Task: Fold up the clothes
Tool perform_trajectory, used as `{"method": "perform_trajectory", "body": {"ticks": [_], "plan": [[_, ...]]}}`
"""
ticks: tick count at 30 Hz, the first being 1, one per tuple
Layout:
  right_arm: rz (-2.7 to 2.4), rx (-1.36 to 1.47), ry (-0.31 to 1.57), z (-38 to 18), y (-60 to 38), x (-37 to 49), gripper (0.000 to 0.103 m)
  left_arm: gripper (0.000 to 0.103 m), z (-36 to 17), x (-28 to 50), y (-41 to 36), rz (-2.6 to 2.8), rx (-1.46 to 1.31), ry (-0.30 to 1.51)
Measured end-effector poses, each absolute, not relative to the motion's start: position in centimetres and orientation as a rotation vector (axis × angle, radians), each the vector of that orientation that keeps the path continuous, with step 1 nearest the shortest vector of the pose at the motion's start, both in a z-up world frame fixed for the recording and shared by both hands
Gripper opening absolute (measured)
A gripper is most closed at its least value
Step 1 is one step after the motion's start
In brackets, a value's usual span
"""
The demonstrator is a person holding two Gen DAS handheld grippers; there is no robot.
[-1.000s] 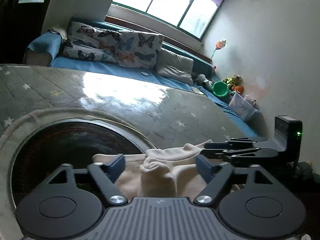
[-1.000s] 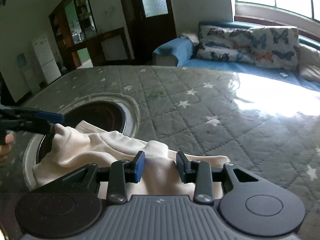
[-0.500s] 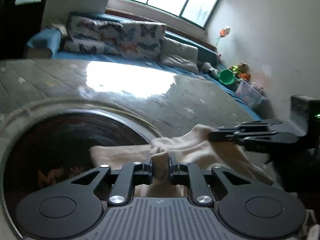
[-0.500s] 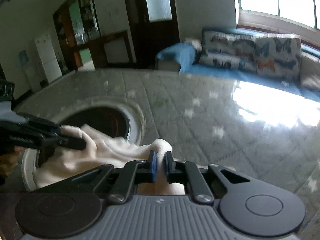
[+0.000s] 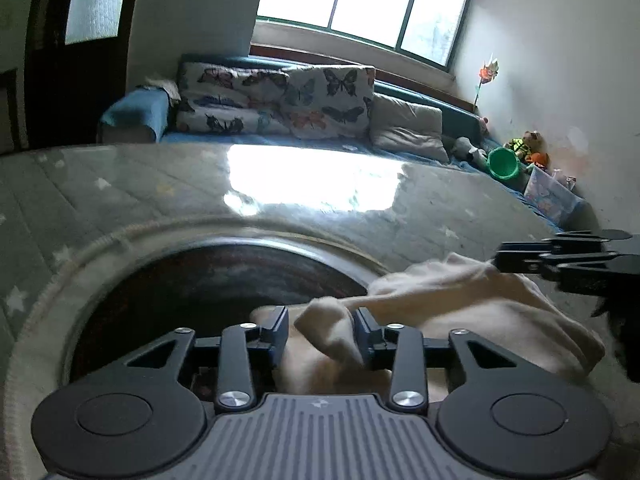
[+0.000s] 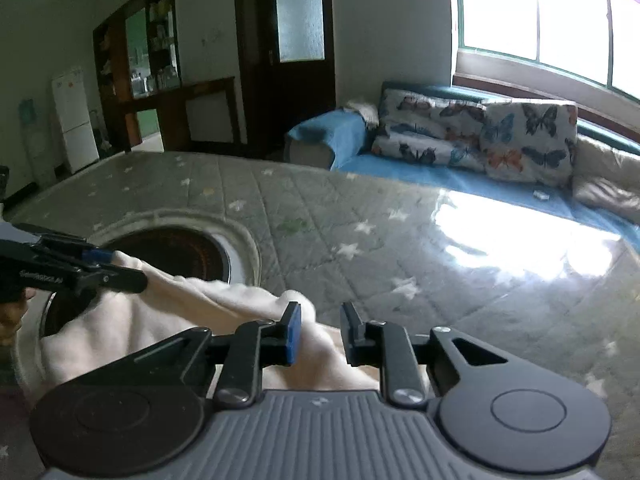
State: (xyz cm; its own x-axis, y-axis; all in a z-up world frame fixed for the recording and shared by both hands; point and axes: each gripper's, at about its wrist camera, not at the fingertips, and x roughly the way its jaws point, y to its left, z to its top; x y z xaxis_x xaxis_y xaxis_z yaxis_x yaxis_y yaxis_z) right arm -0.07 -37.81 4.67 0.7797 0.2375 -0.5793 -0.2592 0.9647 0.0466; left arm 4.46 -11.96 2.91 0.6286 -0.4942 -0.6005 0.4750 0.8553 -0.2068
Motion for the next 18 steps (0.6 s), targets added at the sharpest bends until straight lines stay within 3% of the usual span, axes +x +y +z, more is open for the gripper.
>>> {"method": "perform_trajectory", "body": {"ticks": [10,18], "plan": [[0.231,-0.009,0.692,3.9,-41.1,-1.5,0.020,0.038,5.3,4.1,-12.6,-0.492,-0.006,0.600],[0.240,-0.030,0.720,2.4,-40.3,-1.4,0.025,0.038,3.9,3.8,-16.9,-0.700,0.035,0.670]]}}
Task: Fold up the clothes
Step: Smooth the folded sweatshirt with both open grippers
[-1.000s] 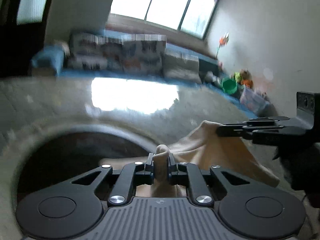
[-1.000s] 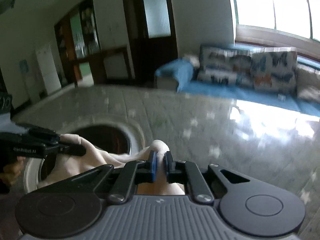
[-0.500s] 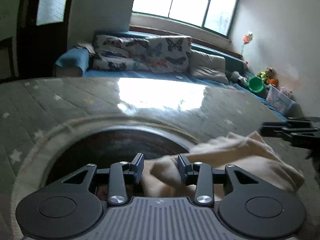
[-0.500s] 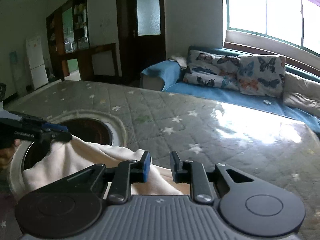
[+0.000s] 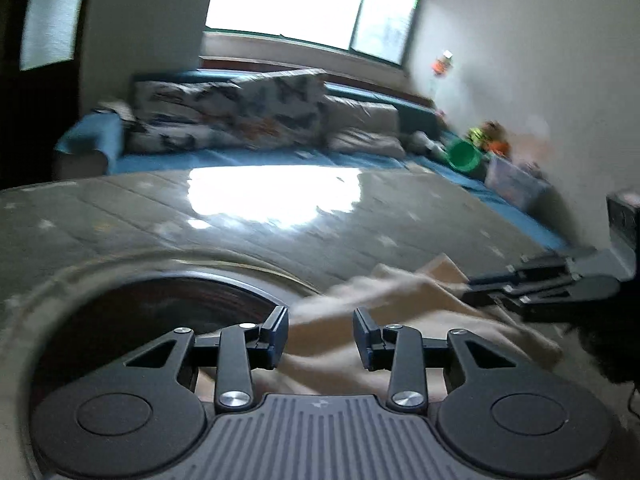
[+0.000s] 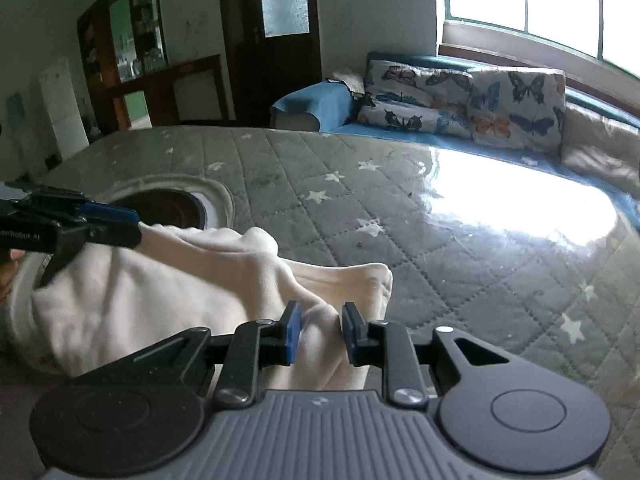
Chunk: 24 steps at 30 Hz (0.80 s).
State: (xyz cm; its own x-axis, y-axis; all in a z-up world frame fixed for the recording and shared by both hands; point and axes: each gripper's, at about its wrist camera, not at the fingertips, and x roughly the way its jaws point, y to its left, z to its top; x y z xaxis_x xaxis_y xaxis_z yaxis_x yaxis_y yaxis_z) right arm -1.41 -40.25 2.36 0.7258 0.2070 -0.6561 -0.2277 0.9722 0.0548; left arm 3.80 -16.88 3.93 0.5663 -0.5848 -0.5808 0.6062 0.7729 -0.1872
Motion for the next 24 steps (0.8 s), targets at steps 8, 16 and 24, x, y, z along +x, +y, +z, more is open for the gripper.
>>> {"method": "perform_trajectory", "body": {"ticks": [8,16,24], "plan": [[0.201,-0.118,0.678,2.6,-39.6,-1.9,0.008,0.040,2.0,4.6,-17.5,-0.695,0.058,0.721],[0.227,-0.090,0.626,4.6,-38.3,-1.1,0.017,0.036,3.0,4.2,-17.9,-0.700,0.065,0.673],[0.370,-0.118,0.678,3.1,-34.0,2.0,0.017,0.018,2.6,5.2,-19.5,-0.717,0.069,0.683]]}}
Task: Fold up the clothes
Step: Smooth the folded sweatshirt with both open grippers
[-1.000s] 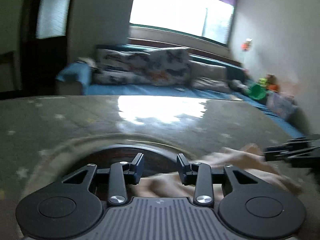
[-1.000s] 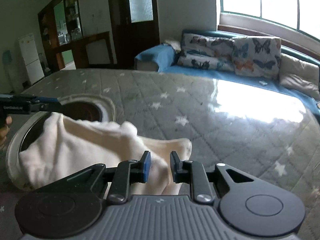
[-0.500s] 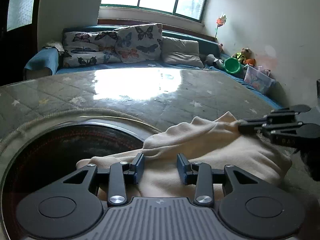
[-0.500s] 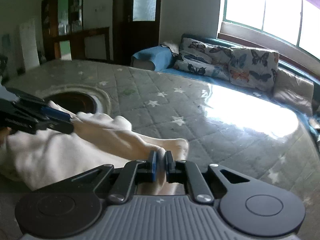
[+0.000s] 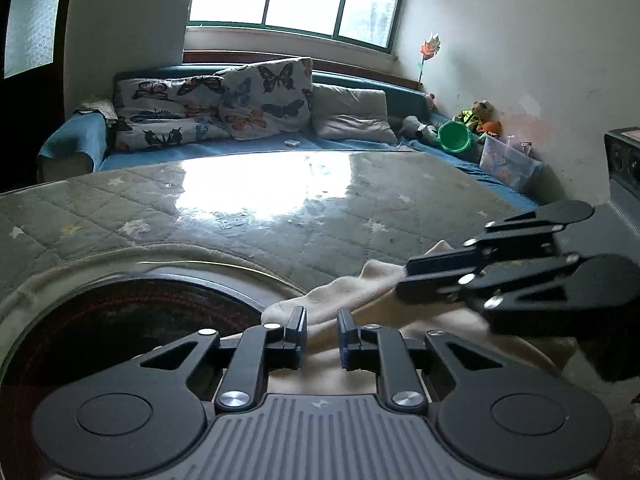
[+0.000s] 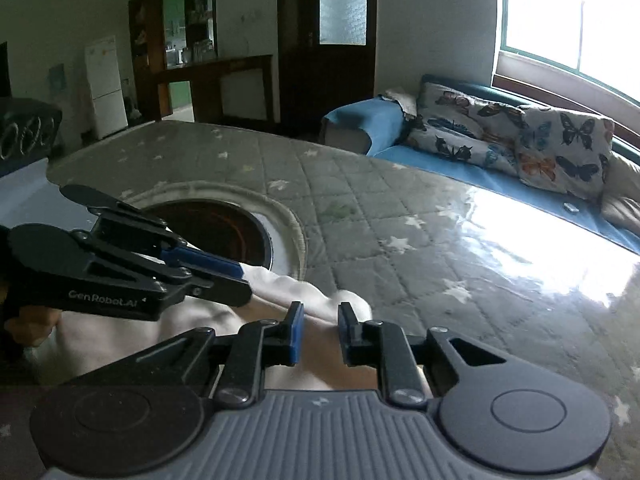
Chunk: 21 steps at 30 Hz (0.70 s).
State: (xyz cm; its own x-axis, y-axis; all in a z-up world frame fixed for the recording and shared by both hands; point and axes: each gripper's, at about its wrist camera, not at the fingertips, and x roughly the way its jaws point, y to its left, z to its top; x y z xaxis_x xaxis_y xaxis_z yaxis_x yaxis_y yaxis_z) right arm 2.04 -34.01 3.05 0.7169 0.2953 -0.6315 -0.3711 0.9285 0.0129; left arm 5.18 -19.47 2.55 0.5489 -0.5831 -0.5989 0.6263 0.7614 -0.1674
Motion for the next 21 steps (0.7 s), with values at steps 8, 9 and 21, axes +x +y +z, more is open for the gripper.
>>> {"method": "perform_trajectory", "body": {"ticks": [8,9,21], "plan": [[0.343,-0.114,0.701,1.8,-33.9,3.4,0.017,0.019,1.7,6.1,-19.9,-0.709,0.065,0.710],[0.341,-0.098,0.691,2.1,-34.1,3.2,0.017,0.019,1.7,6.1,-19.9,-0.708,0.063,0.711],[0.416,-0.093,0.655,3.7,-33.1,0.1,0.018,0.023,3.9,2.3,-18.7,-0.754,0.090,0.660]]}}
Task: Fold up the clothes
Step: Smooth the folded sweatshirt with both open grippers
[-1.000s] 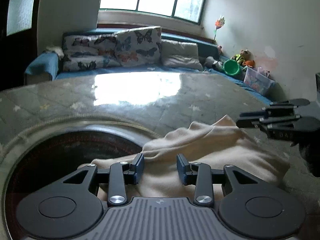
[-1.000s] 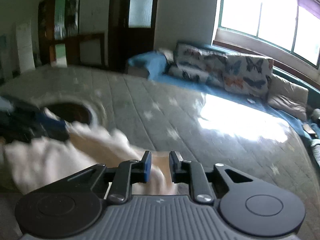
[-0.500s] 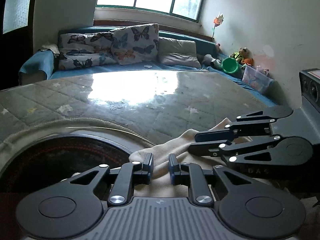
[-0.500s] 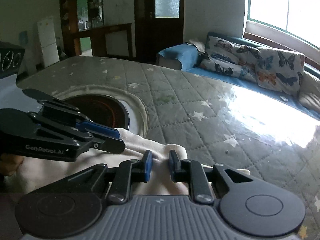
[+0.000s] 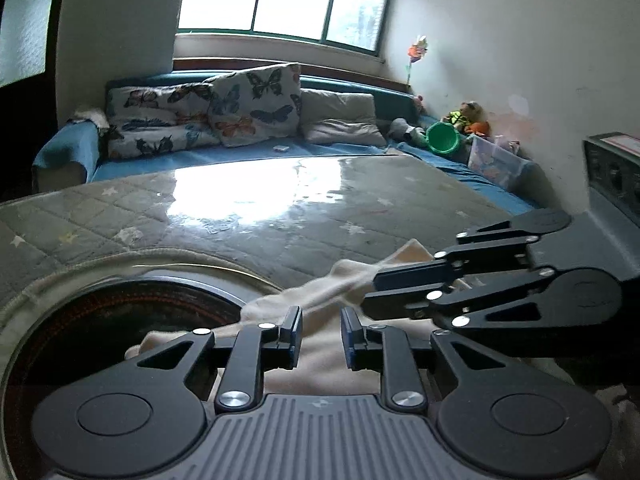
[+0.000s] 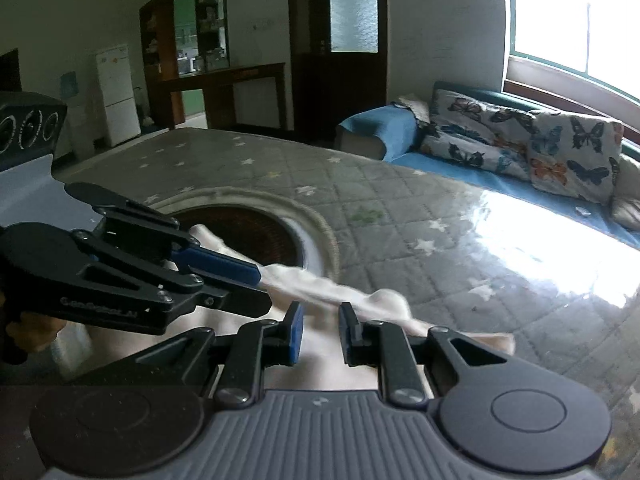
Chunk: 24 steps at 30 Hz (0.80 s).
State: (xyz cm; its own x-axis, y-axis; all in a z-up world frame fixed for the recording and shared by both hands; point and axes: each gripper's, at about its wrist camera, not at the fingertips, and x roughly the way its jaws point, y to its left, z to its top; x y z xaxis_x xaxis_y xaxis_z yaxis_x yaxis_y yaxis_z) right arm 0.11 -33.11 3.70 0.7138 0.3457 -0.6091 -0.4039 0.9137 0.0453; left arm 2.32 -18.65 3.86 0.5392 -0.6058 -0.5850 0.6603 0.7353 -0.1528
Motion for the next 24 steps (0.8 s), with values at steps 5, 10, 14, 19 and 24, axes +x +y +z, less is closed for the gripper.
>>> {"method": "perform_trajectory", "body": {"ticks": [5,10,14,19,24], "plan": [[0.440,-0.071,0.653,3.5,-32.5,-1.0,0.020,0.023,3.5,1.0,-17.6,-0.757,0.090,0.655],[0.468,-0.069,0.641,3.5,-31.9,-2.1,0.024,0.023,3.0,0.5,-16.3,-0.747,0.073,0.669],[0.481,-0.068,0.648,3.2,-31.5,-2.4,0.026,0.023,2.5,0.2,-15.6,-0.739,0.076,0.672],[0.482,-0.065,0.661,2.6,-31.4,-2.3,0.027,0.023,2.2,0.0,-15.0,-0.738,0.058,0.667],[0.477,-0.070,0.661,2.4,-31.6,-2.6,0.031,0.024,1.8,-0.1,-14.8,-0.741,0.061,0.656]]}}
